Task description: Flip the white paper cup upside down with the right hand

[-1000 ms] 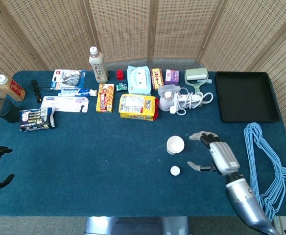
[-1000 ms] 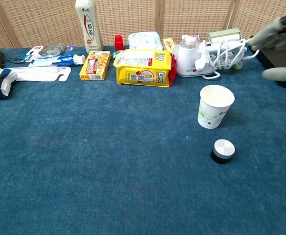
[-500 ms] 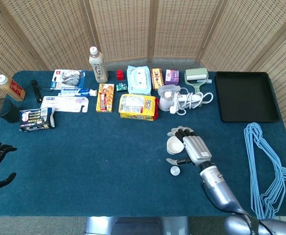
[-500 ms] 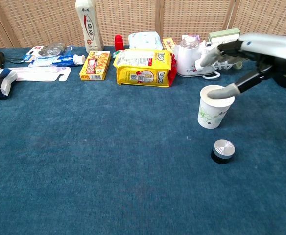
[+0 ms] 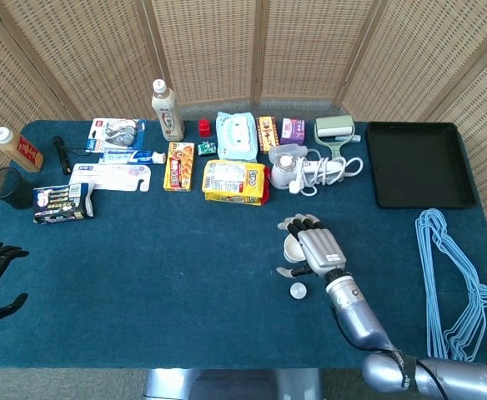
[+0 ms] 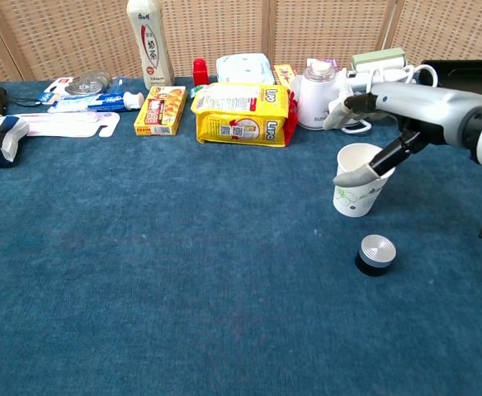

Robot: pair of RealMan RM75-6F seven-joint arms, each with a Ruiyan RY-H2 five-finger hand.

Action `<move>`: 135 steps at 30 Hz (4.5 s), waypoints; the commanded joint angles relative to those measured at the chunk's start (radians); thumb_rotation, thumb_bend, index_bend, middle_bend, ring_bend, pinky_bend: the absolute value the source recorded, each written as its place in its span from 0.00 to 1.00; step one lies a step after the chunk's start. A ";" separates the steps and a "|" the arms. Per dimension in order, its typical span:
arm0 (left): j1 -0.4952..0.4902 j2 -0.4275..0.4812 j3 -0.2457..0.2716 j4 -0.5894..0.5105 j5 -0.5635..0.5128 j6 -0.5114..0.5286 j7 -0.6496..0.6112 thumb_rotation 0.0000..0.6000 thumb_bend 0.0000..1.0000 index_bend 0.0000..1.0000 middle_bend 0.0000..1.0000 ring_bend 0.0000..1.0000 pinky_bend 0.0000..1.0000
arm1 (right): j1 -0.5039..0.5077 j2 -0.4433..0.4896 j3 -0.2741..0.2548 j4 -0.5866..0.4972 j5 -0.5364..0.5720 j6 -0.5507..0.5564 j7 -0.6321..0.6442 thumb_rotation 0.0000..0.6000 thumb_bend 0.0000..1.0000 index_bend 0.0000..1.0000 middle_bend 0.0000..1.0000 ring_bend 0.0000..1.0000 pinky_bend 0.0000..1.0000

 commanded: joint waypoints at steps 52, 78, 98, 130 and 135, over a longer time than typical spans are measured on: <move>0.004 -0.004 0.016 0.030 -0.009 -0.012 -0.040 1.00 0.18 0.28 0.28 0.17 0.18 | 0.011 -0.083 0.107 0.094 0.126 -0.069 0.297 0.73 0.25 0.54 0.32 0.20 0.09; 0.004 0.008 0.019 -0.030 0.038 0.012 0.013 1.00 0.18 0.28 0.28 0.17 0.18 | -0.033 -0.017 0.008 0.154 -0.034 -0.023 0.277 0.73 0.25 0.33 0.23 0.13 0.00; 0.012 0.008 0.022 -0.005 0.021 0.012 -0.012 1.00 0.18 0.28 0.28 0.17 0.18 | 0.052 -0.038 -0.090 0.177 -0.180 -0.056 0.012 0.74 0.26 0.33 0.19 0.09 0.00; 0.014 -0.002 0.024 0.025 -0.002 -0.006 -0.036 1.00 0.18 0.28 0.28 0.17 0.18 | 0.071 -0.136 -0.144 0.368 -0.286 -0.037 -0.148 0.74 0.26 0.34 0.19 0.09 0.00; 0.015 -0.001 0.024 0.030 -0.002 -0.005 -0.042 1.00 0.18 0.28 0.28 0.17 0.18 | 0.073 -0.141 -0.140 0.370 -0.285 -0.028 -0.189 0.73 0.26 0.38 0.19 0.09 0.00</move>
